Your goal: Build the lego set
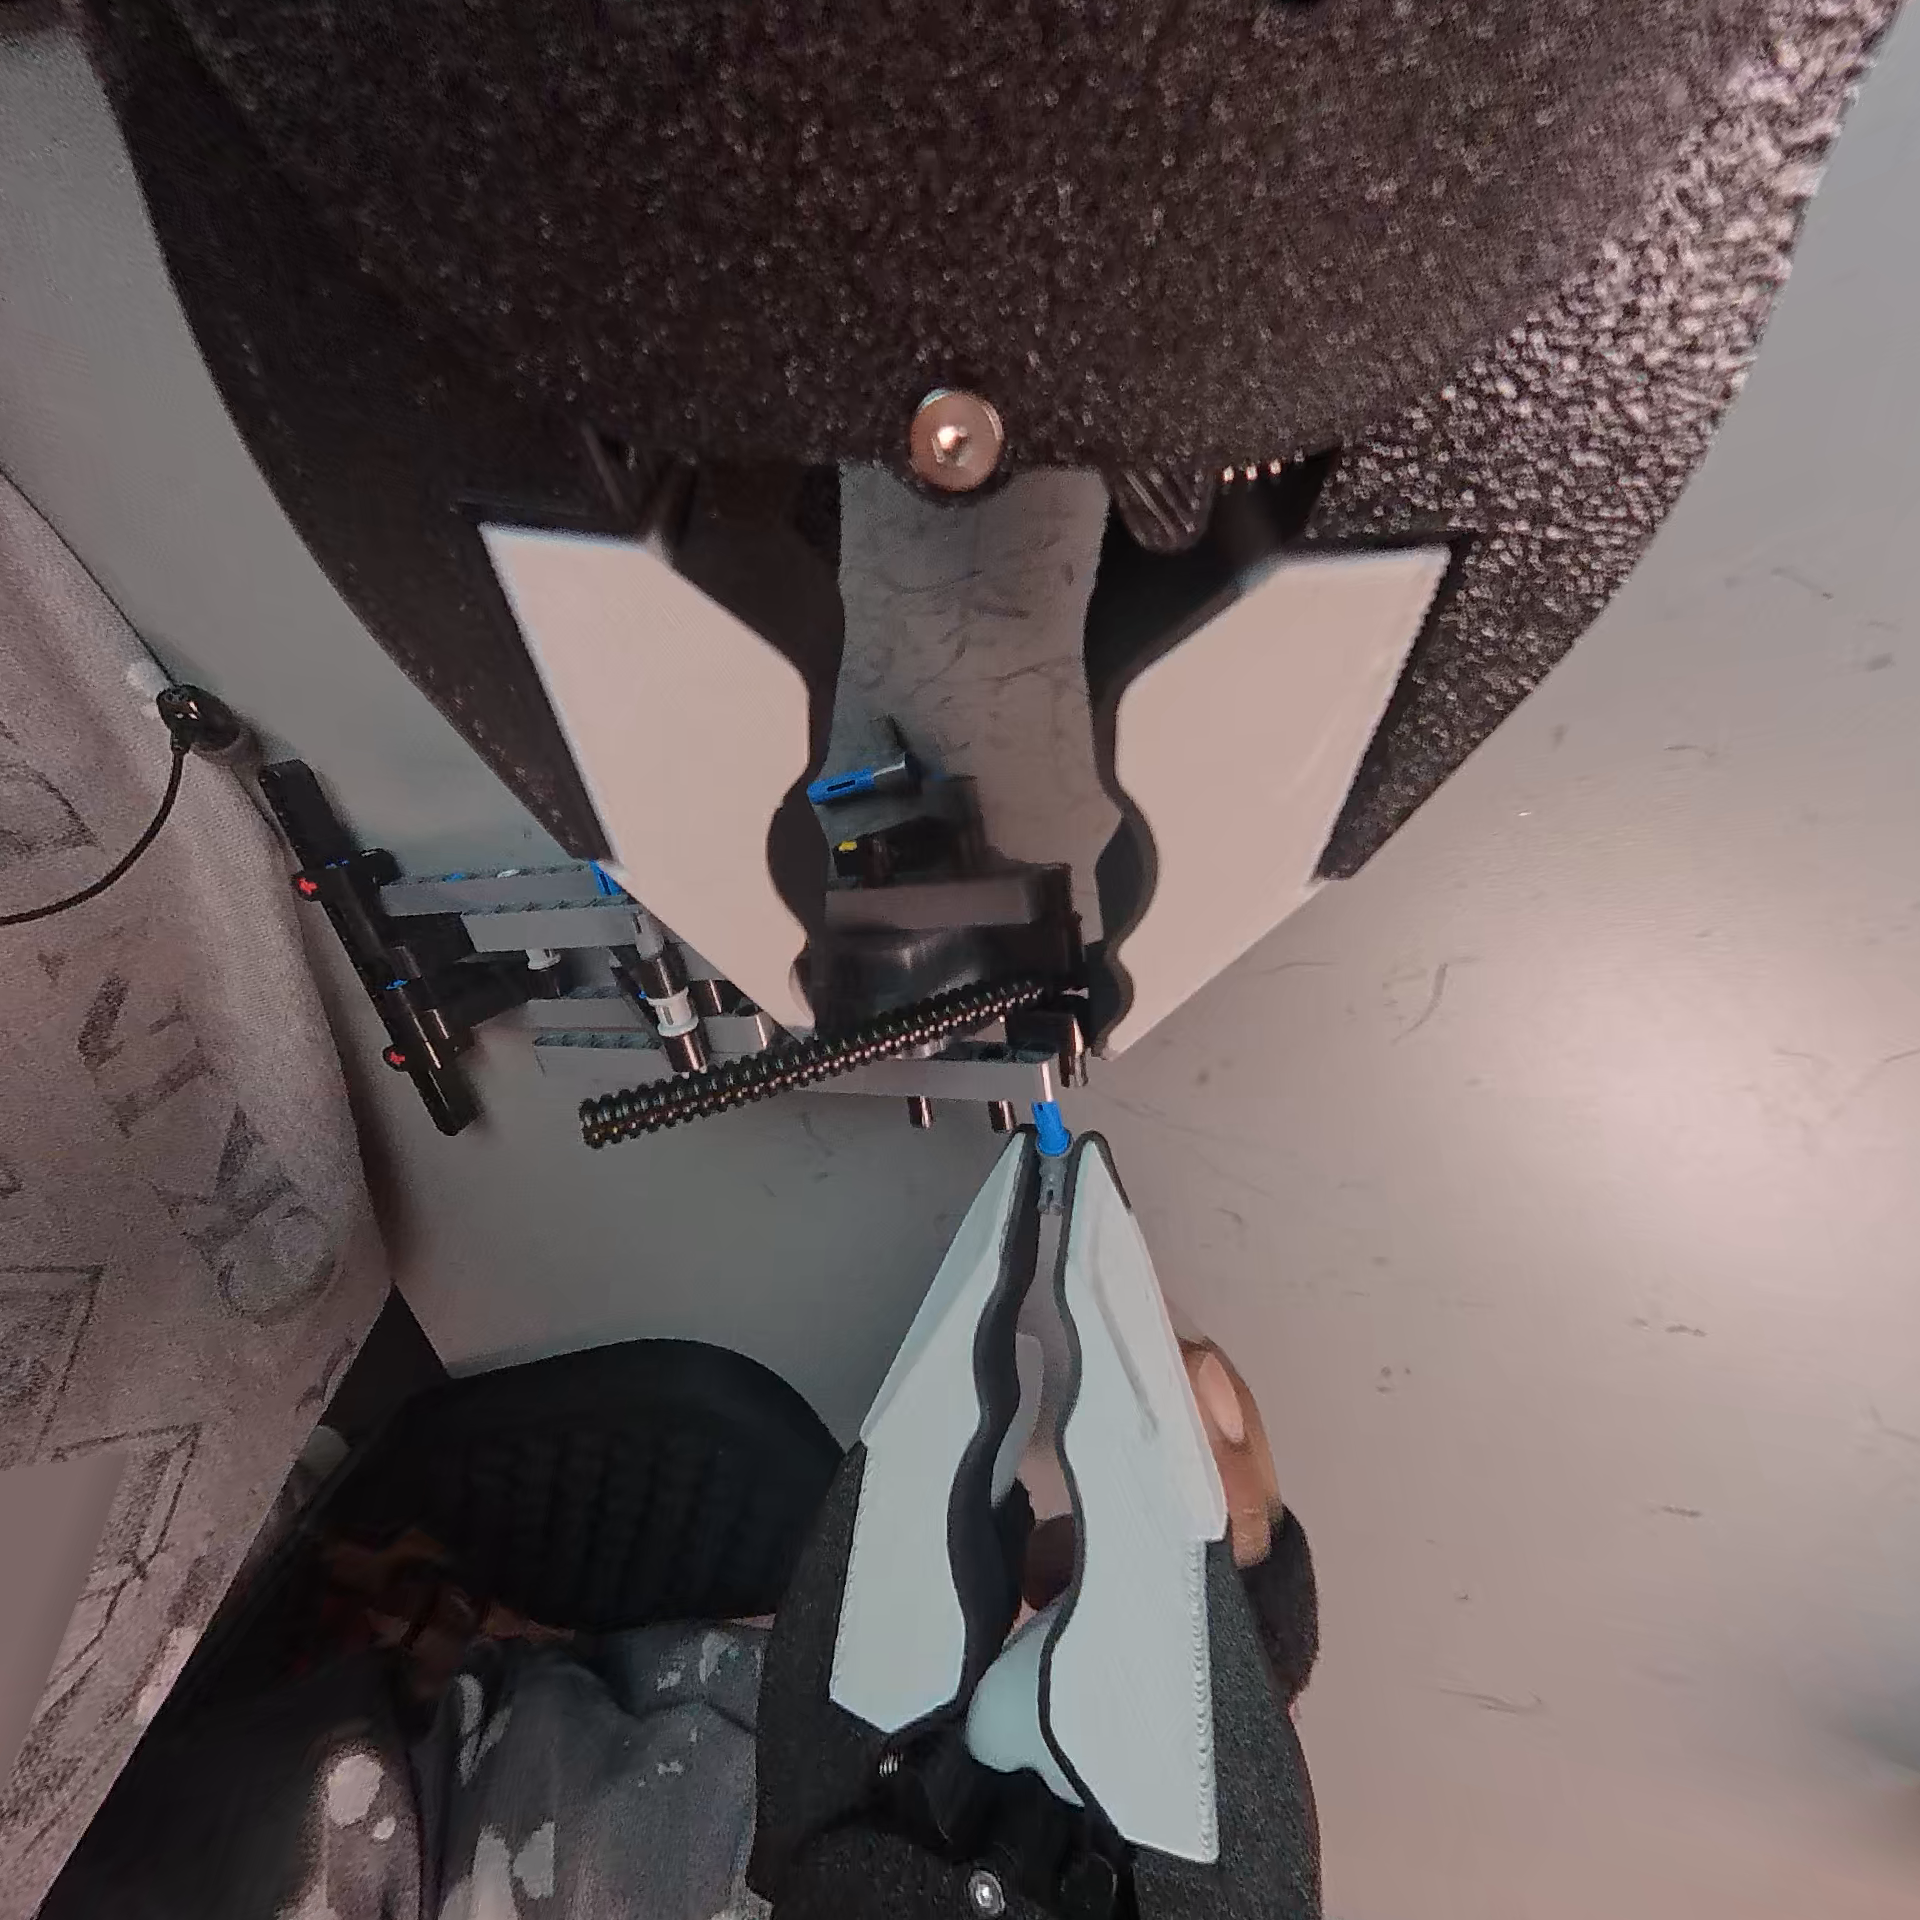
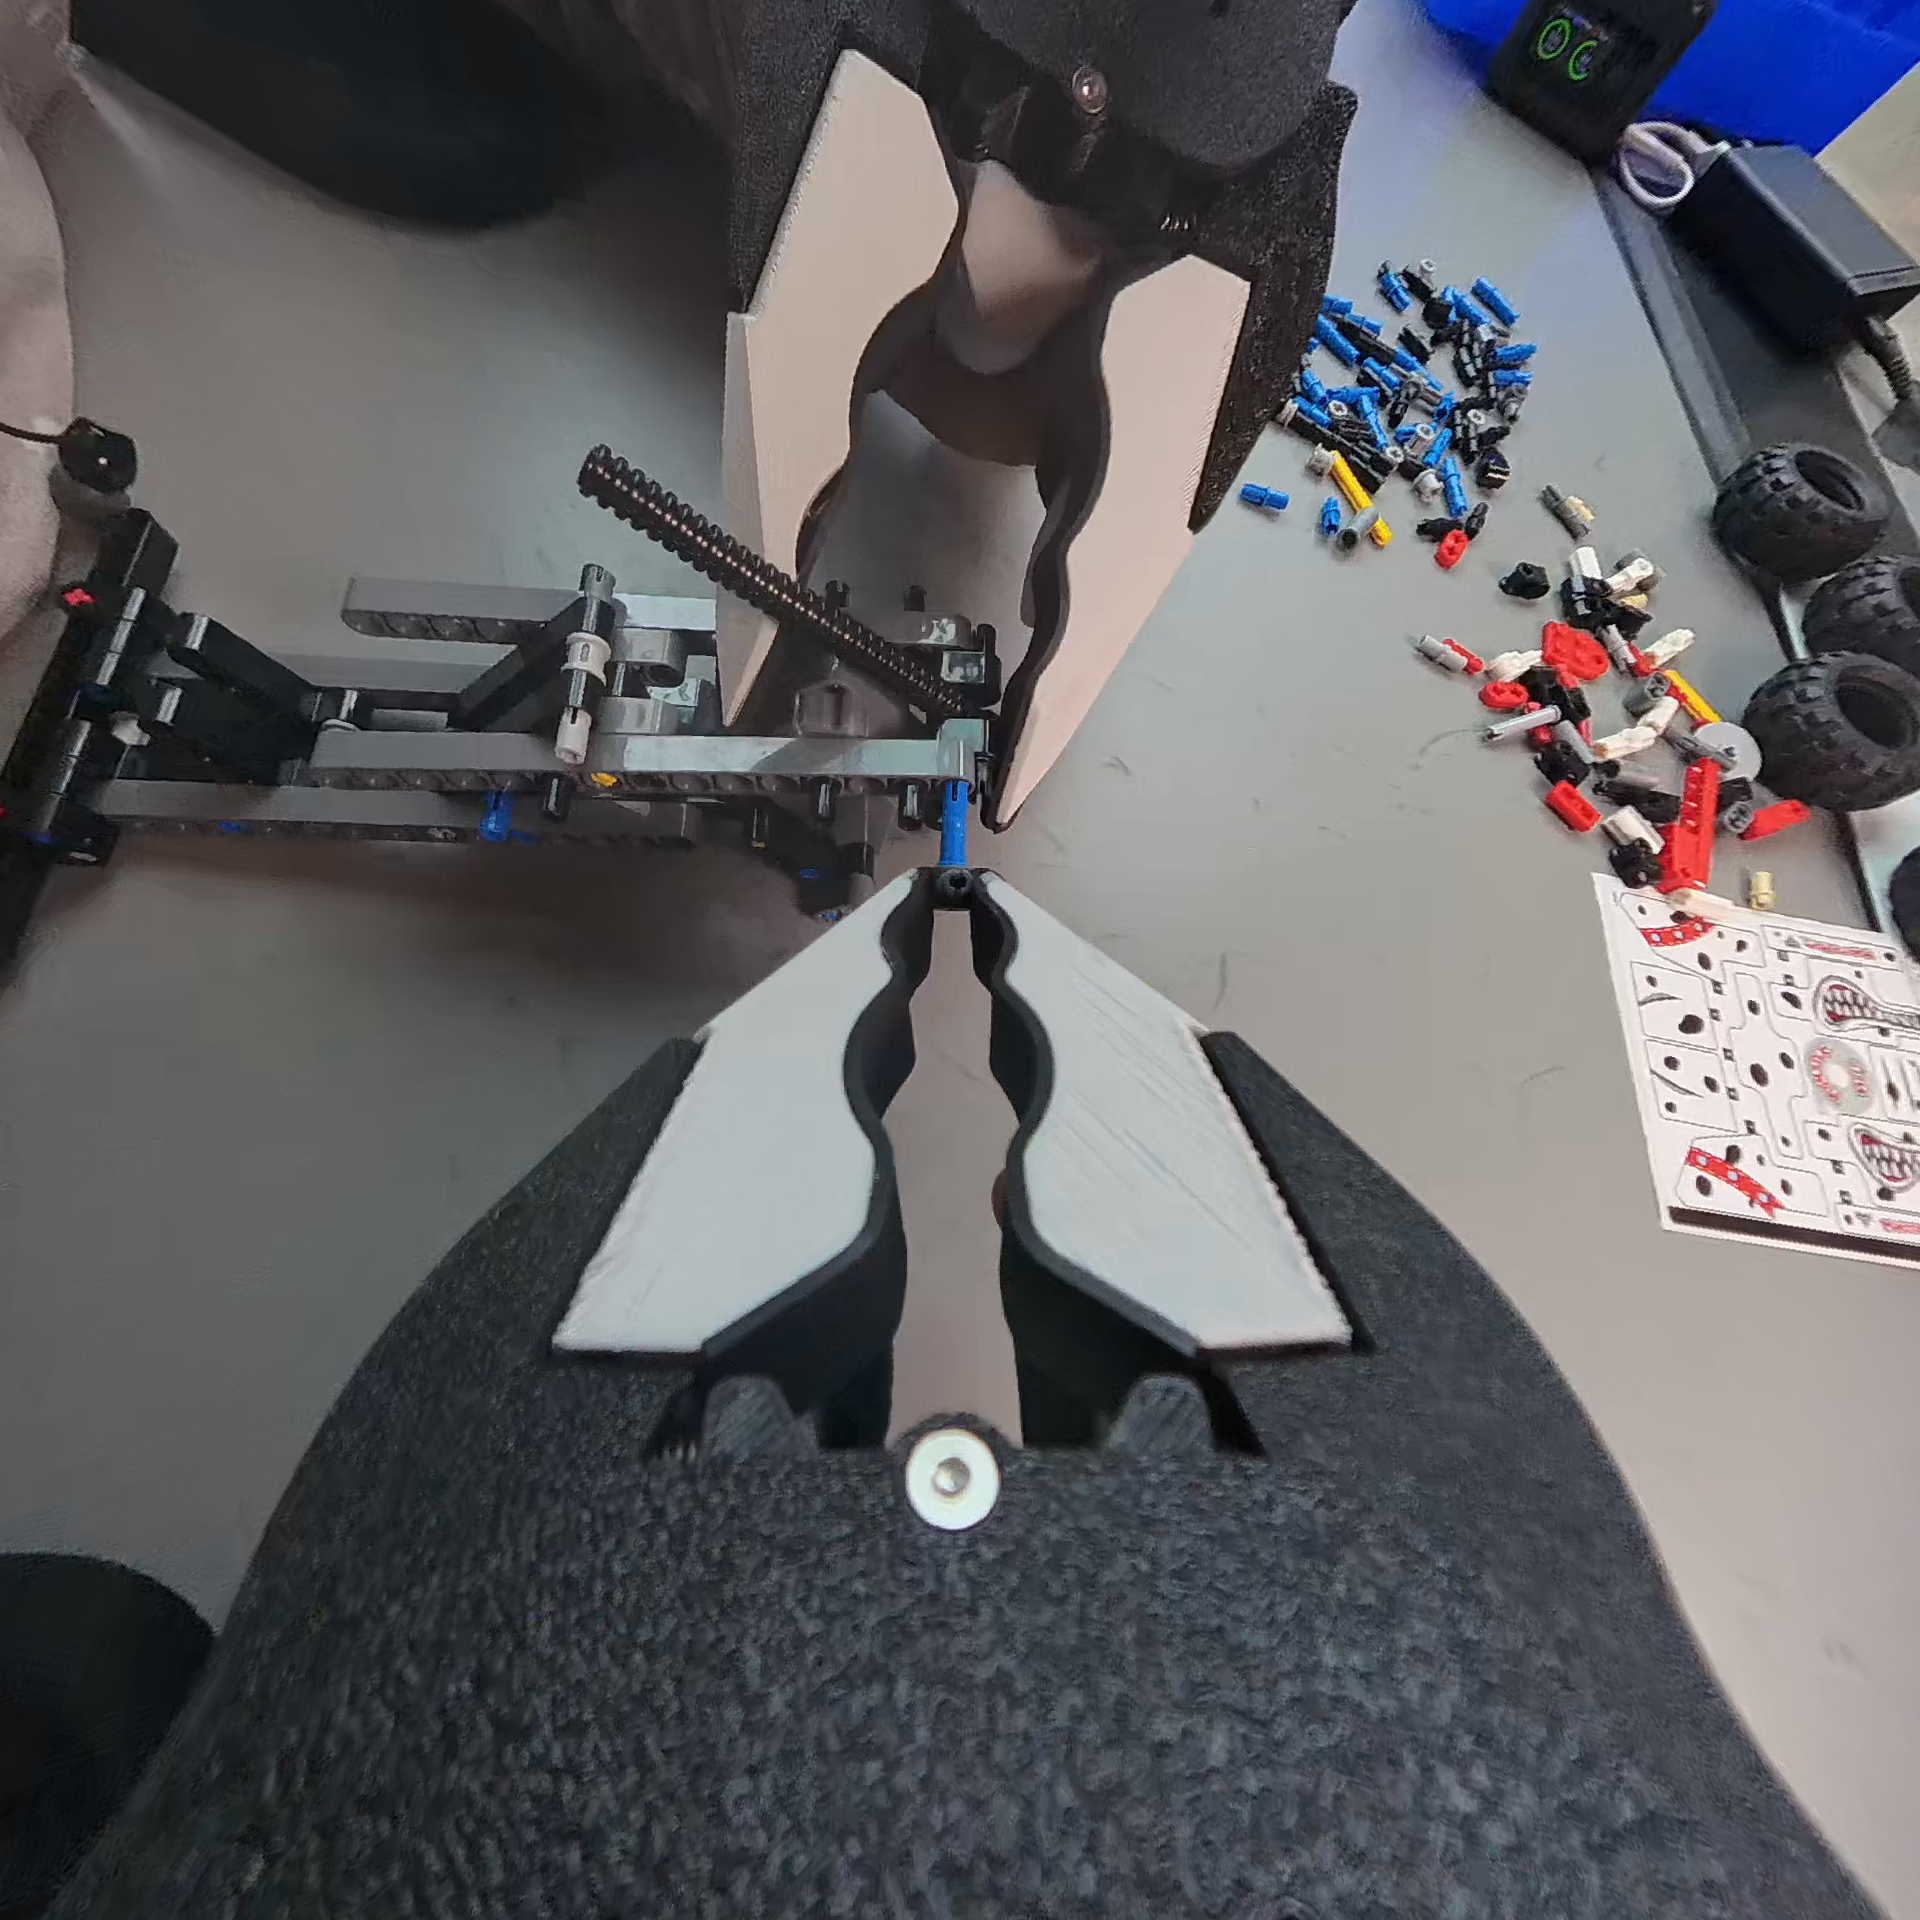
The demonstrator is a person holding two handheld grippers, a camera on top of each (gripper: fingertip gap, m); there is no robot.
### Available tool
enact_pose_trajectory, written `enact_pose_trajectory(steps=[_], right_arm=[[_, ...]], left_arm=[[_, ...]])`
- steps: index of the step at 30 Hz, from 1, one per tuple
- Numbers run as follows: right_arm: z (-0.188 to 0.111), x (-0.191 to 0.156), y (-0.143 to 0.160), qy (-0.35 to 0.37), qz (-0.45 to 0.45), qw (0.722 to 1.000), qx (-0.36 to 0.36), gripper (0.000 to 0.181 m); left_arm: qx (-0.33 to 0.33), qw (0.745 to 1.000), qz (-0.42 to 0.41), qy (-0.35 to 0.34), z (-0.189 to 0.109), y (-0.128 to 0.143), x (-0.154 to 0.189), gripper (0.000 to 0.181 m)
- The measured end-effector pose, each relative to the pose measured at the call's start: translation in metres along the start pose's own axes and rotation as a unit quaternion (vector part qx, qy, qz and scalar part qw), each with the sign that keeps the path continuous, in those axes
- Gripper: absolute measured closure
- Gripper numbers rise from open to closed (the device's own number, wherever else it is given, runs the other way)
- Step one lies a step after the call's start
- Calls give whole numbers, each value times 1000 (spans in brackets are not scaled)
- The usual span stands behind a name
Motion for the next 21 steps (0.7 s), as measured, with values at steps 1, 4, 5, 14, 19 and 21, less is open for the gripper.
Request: enact_pose_trajectory(steps=[1, 4, 5, 14, 19, 21], right_arm=[[0, 0, 0, -2, -2, 1000, -6, 175], [1, 1, -1, -4, -2, 1000, -27, 175], [1, 1, -1, -3, -9, 999, -40, 175], [4, 1, -8, -10, -32, 995, -94, 175], [6, 0, -9, -9, -20, 996, -90, 175], [7, -1, -9, -9, -16, 996, -90, 175]], left_arm=[[0, 1000, 0, -2, 0, 0, 0, 131], [-1, 1000, -1, -9, -1, 0, -1, 130], [-1, 1000, -1, -12, -2, 0, -1, 131], [-10, 999, 2, -33, -16, -3, 0, 120], [-35, 999, -7, -38, -15, 7, 5, 118], [-38, 998, 1, -48, -13, 7, 5, 126]])
Point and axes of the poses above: each gripper's, where its closed fingertips meet, z out along the fingers, y out of its underside, x = y × z across the jaws, the point moved 2 cm from there along -z, back along the fingers, and after that the axes turned 11 degrees about z, right-handed, at the moved point
